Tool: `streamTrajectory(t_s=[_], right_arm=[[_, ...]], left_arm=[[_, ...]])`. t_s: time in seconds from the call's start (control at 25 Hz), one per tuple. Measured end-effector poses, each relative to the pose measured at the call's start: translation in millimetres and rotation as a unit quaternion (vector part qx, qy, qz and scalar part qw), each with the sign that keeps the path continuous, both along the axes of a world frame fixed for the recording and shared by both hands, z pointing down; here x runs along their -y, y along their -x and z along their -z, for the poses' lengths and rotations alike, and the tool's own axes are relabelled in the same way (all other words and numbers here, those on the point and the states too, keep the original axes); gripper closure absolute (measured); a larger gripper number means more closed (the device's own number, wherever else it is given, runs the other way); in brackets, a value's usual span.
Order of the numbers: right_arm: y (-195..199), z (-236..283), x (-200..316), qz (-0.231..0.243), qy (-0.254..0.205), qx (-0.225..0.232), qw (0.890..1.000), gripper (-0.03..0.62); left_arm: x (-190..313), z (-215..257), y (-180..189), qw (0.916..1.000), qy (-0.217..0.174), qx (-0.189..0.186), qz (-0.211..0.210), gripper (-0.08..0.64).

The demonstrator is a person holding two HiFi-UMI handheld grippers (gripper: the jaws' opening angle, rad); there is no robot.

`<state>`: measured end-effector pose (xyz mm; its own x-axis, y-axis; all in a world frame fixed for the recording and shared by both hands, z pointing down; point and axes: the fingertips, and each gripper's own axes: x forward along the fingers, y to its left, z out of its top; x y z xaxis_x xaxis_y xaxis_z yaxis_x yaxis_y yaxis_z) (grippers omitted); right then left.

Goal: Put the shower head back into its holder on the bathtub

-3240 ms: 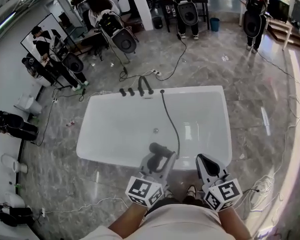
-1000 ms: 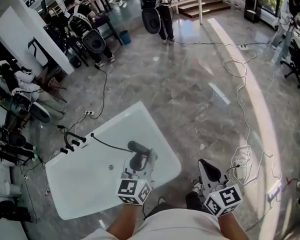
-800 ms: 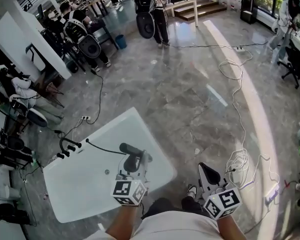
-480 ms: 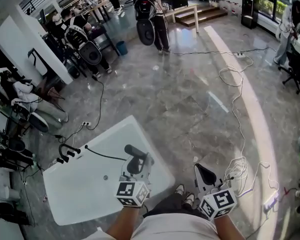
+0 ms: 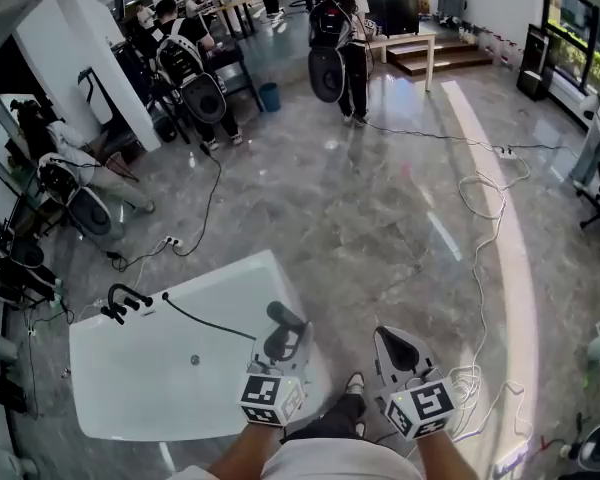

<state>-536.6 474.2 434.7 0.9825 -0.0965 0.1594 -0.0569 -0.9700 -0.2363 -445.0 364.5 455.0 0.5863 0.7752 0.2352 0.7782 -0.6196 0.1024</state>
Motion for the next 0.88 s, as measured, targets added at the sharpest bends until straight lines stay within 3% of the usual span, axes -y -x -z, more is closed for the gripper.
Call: streamTrajectory(t_s=[0.48,0.88], right_arm=[[-125,-3,-46,0.037,0.004,0.023,0.999,0.577],[-215,-1,-43,0.125,-0.002,0.015,0.992,0.577]], left_arm=[[-53,-13,-107,0.9998,0.01,0.016,0.007,0.428],[-47,-7,-177,0.9965,0.018,0.007,0.082,0.428]])
